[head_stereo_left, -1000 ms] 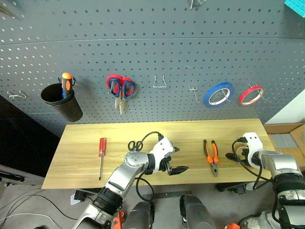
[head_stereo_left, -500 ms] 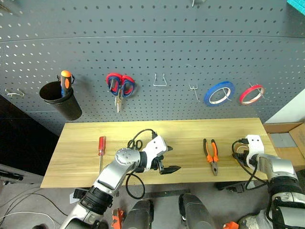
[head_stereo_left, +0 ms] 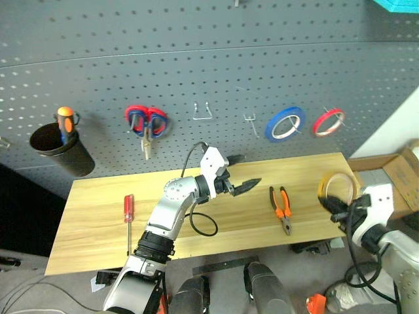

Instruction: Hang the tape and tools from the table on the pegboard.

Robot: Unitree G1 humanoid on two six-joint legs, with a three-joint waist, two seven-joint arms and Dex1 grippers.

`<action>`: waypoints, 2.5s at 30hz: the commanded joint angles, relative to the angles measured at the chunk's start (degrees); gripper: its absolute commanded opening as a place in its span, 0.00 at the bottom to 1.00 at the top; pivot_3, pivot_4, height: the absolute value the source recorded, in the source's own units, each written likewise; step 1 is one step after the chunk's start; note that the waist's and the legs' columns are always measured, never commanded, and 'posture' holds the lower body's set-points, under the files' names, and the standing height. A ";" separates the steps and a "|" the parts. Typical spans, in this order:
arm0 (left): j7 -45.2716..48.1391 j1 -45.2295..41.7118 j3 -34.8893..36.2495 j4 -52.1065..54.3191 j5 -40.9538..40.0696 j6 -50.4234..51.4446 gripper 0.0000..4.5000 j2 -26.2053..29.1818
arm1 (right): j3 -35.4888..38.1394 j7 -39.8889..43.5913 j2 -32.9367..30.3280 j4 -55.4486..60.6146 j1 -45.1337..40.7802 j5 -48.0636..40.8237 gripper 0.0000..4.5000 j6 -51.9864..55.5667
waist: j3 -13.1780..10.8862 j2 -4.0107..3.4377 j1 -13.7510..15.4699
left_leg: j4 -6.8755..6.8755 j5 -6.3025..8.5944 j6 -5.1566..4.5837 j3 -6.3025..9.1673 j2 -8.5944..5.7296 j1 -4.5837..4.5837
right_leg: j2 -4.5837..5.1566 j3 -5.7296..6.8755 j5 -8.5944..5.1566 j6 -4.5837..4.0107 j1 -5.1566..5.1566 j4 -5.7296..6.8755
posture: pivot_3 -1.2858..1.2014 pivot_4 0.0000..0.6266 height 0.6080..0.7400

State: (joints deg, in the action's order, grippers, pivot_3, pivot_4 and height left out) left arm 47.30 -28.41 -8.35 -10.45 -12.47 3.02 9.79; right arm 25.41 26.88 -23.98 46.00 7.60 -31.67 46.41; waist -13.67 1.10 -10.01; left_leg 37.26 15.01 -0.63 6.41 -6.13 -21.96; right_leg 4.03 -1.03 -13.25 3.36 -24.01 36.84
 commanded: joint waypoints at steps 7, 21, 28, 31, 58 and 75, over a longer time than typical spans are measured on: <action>-3.32 5.16 7.74 6.33 -1.49 -3.46 0.96 6.69 | -24.12 -7.73 -0.67 -4.69 -26.80 7.75 0.02 -0.72 | 0.04 -0.02 -4.59 | 0.62 -0.04 -0.10 -0.09 0.19 0.10 | 0.01 0.15 0.37 0.28 0.22 0.05 | 0.39 0.31 1.00; -6.74 16.50 12.22 20.75 -4.11 2.80 0.96 13.53 | -35.10 1.87 -0.46 -20.75 -33.65 14.33 0.02 -12.24 | 1.00 -0.17 0.87 | 0.62 -0.17 0.17 -0.52 0.40 -1.02 | -0.09 0.02 0.72 -0.40 -1.19 0.23 | 0.45 0.21 1.00; -5.14 20.39 13.32 26.80 -7.93 7.85 0.96 17.73 | -36.26 0.85 2.11 -26.15 -38.28 17.60 0.02 -13.30 | 1.69 -0.10 3.96 | 0.68 -0.15 0.13 -0.56 0.46 -0.91 | -0.16 0.06 0.98 -0.69 -1.11 0.24 | 0.46 0.20 1.00; -5.52 20.19 13.07 26.89 -7.89 8.08 0.96 17.81 | -37.16 0.21 2.61 -27.55 -38.63 19.59 0.02 -13.46 | 2.17 -0.09 5.17 | 0.70 -0.19 0.18 -0.57 0.49 -0.89 | -0.20 0.06 1.04 -0.72 -1.10 0.23 | 0.47 0.19 1.00; -4.56 15.36 9.77 22.42 -6.16 7.34 0.96 17.11 | -36.59 -5.62 7.96 -41.40 -38.17 30.82 0.68 -19.04 | 3.21 0.00 5.15 | 0.71 -0.25 0.30 -0.81 0.62 -0.85 | -0.35 -0.07 1.13 -0.86 -1.12 0.22 | 0.44 0.24 1.00; 4.15 22.87 -1.25 15.61 0.78 2.32 0.96 20.36 | -21.64 -12.21 5.93 -35.53 -23.08 20.47 0.99 25.08 | 1.12 -0.33 2.72 | 0.78 -0.05 -0.14 -1.22 0.99 0.20 | -0.30 -0.24 0.83 -0.62 -0.04 0.16 | 0.42 0.44 1.00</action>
State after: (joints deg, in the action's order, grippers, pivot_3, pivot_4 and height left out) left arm 50.89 -5.52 -10.62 2.77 -11.28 5.80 29.60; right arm 4.29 16.52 -19.00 10.72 -14.07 -12.07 71.78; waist -12.55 0.77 -7.28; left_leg 38.04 14.95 -0.77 5.19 -5.13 -21.76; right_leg 3.73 -1.22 -12.42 2.74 -24.05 36.99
